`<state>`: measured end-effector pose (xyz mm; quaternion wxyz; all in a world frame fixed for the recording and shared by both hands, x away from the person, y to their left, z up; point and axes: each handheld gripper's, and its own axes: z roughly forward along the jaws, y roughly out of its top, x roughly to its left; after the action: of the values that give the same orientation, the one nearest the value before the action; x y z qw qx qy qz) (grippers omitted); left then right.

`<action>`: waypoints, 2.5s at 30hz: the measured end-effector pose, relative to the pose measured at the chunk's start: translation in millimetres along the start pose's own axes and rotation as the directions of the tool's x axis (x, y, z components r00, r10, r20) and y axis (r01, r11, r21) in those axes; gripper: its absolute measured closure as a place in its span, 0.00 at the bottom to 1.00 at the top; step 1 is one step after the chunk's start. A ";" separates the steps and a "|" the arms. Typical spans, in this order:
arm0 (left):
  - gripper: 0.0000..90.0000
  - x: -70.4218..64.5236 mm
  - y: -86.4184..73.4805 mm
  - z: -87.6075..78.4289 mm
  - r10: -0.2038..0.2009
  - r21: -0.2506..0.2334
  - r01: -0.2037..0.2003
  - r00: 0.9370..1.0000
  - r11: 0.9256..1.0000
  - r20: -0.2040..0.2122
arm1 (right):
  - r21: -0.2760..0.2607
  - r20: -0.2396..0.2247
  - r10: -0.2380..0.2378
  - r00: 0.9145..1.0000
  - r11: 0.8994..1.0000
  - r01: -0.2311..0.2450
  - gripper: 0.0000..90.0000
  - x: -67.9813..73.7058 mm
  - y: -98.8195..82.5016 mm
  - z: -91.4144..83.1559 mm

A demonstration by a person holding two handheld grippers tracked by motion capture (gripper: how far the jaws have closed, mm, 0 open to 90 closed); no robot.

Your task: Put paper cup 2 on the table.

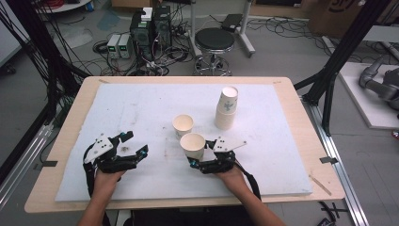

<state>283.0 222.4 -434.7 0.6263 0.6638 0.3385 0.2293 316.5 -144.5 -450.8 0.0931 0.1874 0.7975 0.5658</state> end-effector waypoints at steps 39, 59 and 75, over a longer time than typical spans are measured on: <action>0.18 3.3 0.6 -1.6 -0.002 0.008 0.002 1.000 1.000 -0.021 | 0.327 0.003 -0.080 0.997 0.942 0.074 0.38 7.4 8.3 26.9; 0.19 4.9 -0.4 -1.9 -0.026 0.014 0.027 0.999 1.000 -0.026 | 0.295 -0.002 -0.072 0.997 0.953 0.070 0.24 1.5 3.8 -22.7; 0.18 0.2 2.1 2.4 -0.025 -0.001 0.025 1.000 1.000 -0.014 | 0.083 0.263 -0.017 0.965 0.997 -0.005 0.24 -24.8 0.4 -113.9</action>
<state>285.2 221.0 -433.0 0.6272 0.6574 0.3511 0.2262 298.2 -253.2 -413.1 0.1923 0.2621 0.8013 0.5022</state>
